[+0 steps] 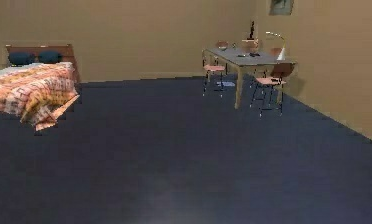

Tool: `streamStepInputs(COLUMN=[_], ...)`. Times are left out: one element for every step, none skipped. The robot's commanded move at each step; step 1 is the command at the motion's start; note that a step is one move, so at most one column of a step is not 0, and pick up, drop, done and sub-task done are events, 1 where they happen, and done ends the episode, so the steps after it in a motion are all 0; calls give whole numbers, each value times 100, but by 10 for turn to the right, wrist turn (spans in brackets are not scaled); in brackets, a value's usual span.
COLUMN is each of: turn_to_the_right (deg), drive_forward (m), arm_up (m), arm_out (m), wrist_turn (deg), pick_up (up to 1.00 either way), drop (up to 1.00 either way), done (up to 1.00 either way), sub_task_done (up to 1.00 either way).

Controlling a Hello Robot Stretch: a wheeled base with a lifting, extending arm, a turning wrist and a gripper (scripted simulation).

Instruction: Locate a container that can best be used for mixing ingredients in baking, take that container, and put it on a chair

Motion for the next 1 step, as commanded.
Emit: streamStepInputs(turn_to_the_right=[0], drive_forward=[100], arm_up=[0], arm_out=[0], wrist_turn=[0], pick_up=[0], drop=[0], done=[0], sub_task_done=[0])
